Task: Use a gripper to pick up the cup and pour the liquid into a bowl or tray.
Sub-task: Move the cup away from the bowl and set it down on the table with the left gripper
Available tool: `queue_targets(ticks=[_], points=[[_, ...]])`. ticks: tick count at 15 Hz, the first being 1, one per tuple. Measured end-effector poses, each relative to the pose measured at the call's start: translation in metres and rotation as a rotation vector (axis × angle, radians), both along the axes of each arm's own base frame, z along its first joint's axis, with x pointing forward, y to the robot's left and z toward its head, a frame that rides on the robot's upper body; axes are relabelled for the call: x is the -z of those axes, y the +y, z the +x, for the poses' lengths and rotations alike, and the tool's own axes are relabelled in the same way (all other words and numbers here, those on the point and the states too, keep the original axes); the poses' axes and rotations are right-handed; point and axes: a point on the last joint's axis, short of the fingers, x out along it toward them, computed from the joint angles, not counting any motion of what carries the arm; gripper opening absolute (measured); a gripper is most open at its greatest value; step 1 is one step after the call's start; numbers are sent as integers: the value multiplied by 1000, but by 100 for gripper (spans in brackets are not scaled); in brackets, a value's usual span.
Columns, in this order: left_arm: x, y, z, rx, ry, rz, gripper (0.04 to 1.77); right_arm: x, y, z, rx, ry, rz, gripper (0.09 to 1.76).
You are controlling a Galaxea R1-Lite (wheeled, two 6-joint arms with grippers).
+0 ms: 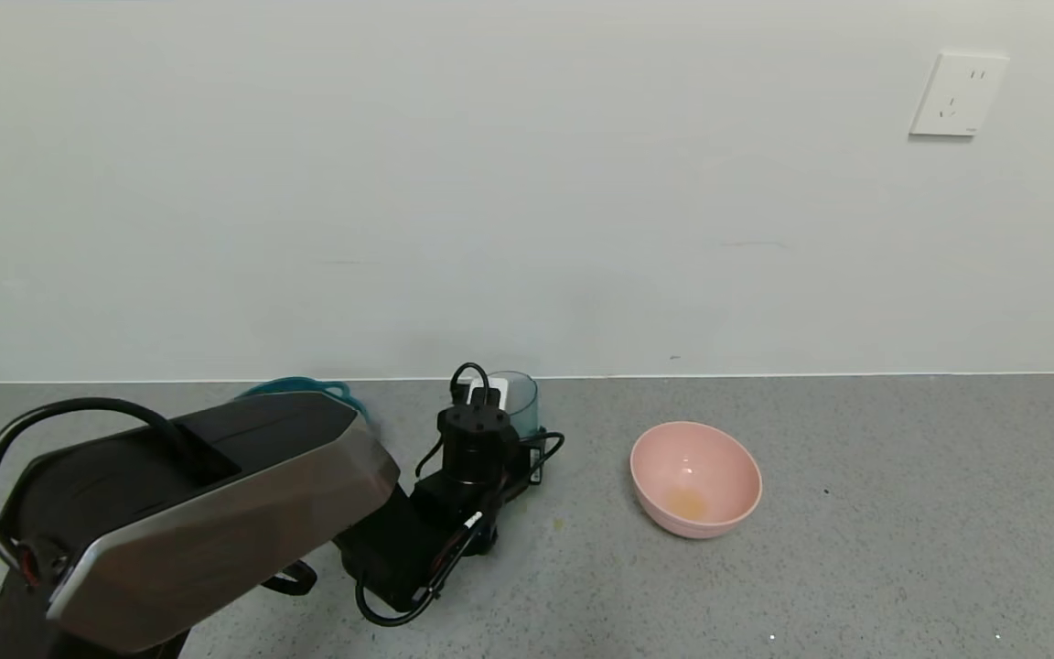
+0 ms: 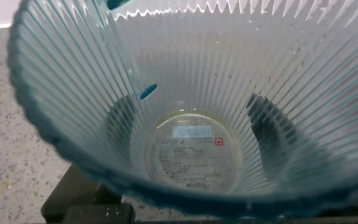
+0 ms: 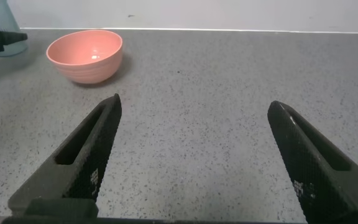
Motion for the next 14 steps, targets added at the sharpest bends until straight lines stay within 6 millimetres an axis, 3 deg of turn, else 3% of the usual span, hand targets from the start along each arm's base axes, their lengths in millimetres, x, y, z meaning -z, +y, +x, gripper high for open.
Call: queue_targets(ticks=[14], points=[[15, -3, -3, -10, 6, -35, 130, 0, 0, 0, 0, 0, 0, 171]])
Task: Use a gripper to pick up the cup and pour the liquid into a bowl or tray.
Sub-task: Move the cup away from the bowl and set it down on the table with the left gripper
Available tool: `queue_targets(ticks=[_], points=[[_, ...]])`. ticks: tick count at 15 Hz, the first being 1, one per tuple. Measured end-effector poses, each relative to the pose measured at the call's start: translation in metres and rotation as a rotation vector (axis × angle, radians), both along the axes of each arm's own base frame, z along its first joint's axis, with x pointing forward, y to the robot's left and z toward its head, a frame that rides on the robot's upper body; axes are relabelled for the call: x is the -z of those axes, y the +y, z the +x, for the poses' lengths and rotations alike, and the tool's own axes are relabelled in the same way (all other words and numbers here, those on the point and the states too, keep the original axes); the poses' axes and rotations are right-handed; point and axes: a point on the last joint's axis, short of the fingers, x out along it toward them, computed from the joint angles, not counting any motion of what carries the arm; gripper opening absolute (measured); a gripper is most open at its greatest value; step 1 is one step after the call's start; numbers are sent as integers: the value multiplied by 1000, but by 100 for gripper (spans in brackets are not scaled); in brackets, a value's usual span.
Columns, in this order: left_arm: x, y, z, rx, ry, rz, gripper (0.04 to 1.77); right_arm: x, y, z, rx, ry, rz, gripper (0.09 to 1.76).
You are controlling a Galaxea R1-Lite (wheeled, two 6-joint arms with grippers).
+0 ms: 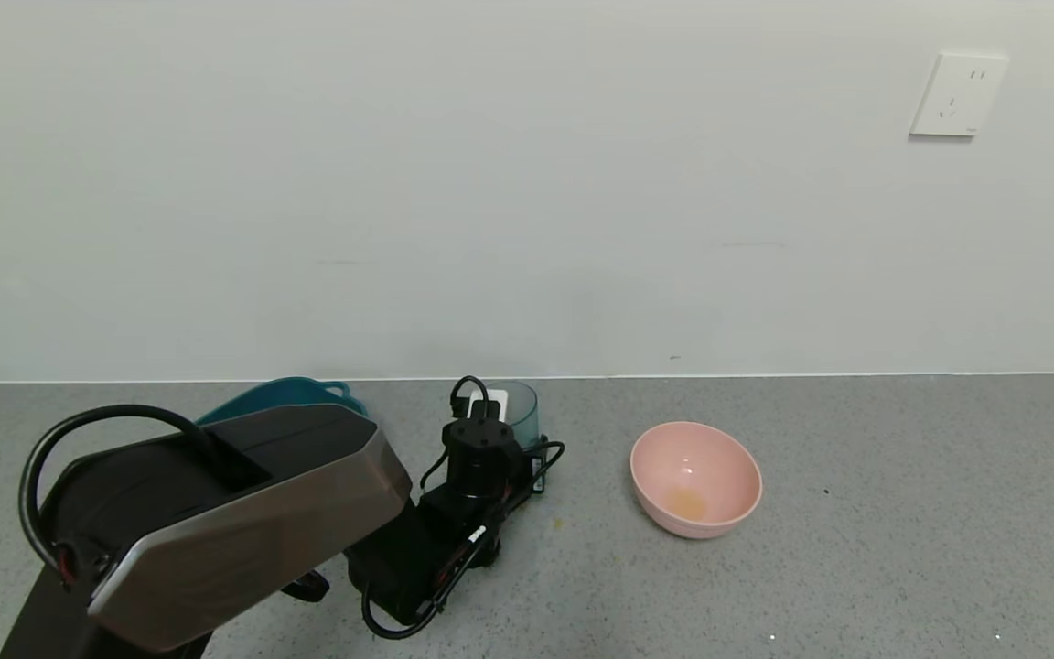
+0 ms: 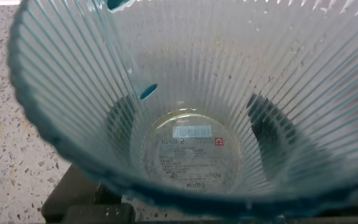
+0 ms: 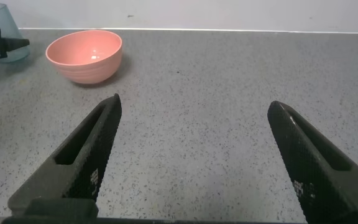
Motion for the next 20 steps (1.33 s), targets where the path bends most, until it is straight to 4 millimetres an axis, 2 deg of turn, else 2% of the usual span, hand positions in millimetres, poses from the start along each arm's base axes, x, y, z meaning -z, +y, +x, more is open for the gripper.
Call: queue_targets(ticks=[11, 15, 20], points=[[10, -4, -2, -4, 3, 16, 129, 0, 0, 0, 0, 0, 0, 171], [10, -4, -2, -16, 0, 19, 147, 0, 0, 0, 0, 0, 0, 171], [10, -4, -3, -18, 7, 24, 158, 0, 0, 0, 0, 0, 0, 171]])
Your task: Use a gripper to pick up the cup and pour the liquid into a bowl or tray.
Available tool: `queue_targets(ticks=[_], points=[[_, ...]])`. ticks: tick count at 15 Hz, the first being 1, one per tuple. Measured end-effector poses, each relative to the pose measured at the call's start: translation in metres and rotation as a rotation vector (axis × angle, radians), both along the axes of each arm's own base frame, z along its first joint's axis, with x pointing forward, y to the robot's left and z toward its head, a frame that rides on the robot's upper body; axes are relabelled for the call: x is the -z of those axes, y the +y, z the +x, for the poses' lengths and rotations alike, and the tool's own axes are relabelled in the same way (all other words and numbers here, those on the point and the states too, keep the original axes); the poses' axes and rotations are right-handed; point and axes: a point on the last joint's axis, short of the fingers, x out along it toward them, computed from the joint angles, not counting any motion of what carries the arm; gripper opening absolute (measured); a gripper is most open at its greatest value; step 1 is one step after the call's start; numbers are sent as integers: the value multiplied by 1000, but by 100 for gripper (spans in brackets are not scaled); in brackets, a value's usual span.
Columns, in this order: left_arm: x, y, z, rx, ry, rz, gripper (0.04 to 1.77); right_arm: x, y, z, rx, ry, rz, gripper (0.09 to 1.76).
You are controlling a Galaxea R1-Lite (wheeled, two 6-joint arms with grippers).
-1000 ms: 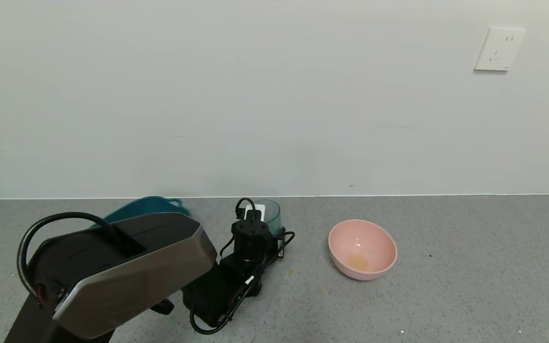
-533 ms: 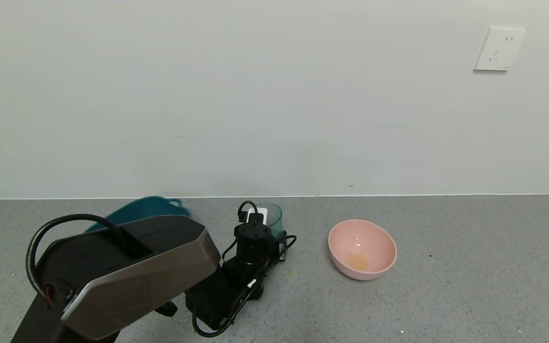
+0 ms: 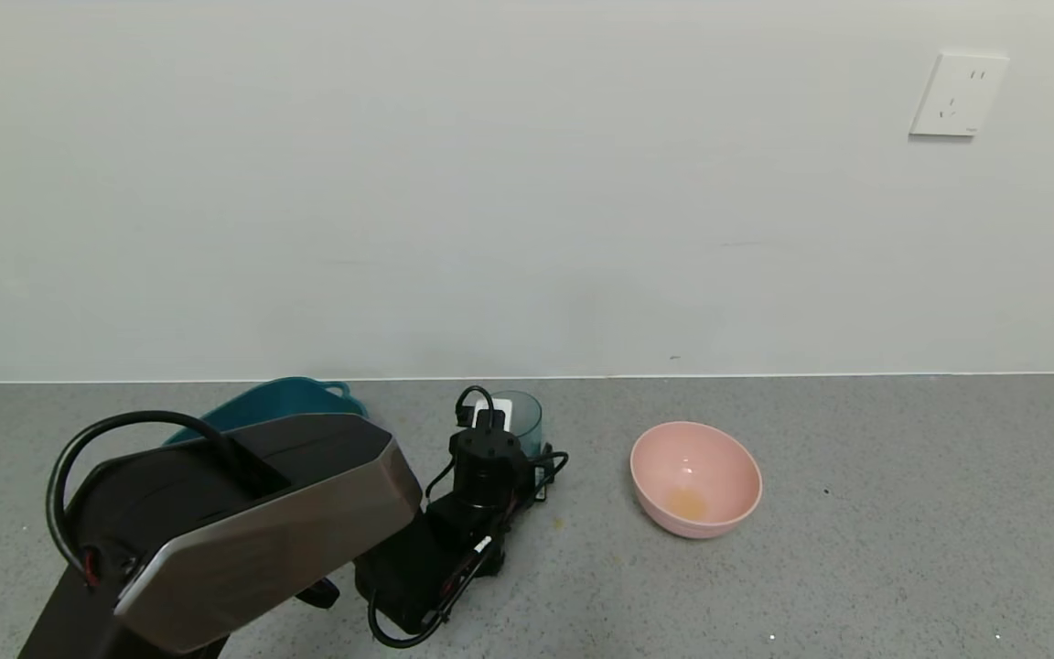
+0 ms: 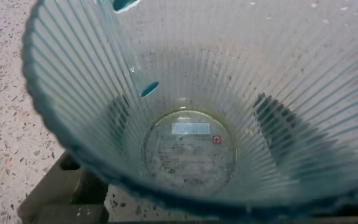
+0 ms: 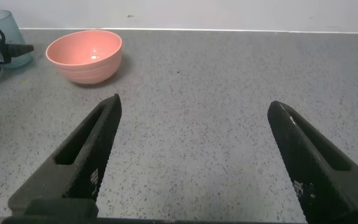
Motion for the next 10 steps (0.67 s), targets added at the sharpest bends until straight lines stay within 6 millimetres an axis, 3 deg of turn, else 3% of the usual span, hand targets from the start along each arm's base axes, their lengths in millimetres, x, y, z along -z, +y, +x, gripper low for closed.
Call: queue_targets(ticks=[5, 10], points=[[-6, 3, -12, 12, 55, 36, 165, 0, 0, 0, 0, 0, 0, 171], [-35, 9, -30, 33, 106, 65, 168, 0, 0, 0, 0, 0, 0, 171]])
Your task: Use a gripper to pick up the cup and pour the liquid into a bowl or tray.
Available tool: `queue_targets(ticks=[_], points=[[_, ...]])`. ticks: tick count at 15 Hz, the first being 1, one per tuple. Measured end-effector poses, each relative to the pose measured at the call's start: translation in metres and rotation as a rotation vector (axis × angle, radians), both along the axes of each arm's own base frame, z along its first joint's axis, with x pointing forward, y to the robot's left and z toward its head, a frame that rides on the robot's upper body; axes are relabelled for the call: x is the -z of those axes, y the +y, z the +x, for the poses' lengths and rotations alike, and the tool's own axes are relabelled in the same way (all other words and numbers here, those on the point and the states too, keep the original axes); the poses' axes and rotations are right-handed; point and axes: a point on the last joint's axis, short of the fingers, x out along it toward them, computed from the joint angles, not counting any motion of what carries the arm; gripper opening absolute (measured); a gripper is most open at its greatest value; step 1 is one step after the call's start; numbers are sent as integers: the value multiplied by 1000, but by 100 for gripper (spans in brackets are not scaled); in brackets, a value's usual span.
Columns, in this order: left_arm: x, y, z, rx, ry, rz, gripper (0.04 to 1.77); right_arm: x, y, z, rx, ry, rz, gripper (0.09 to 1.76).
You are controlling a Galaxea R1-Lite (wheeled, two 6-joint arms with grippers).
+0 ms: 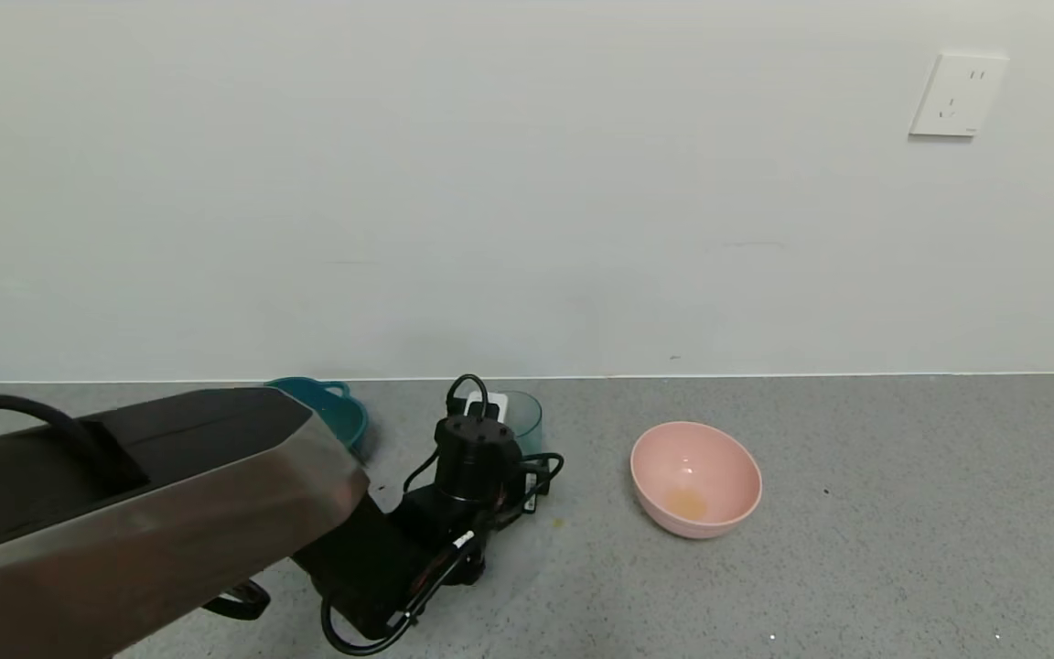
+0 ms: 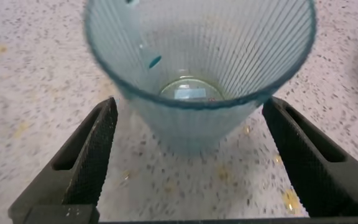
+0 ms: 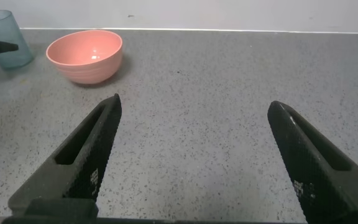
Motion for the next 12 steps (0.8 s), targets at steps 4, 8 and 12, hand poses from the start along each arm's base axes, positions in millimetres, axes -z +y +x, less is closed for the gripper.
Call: queue_targets(ticks=[4, 8, 12], points=[[-35, 12, -24, 16, 41, 25, 169, 0, 0, 0, 0, 0, 0, 171], [-83, 32, -67, 68, 91, 36, 170, 0, 0, 0, 0, 0, 0, 171], [-135, 68, -121, 101, 102, 27, 170, 0, 0, 0, 0, 0, 0, 171]])
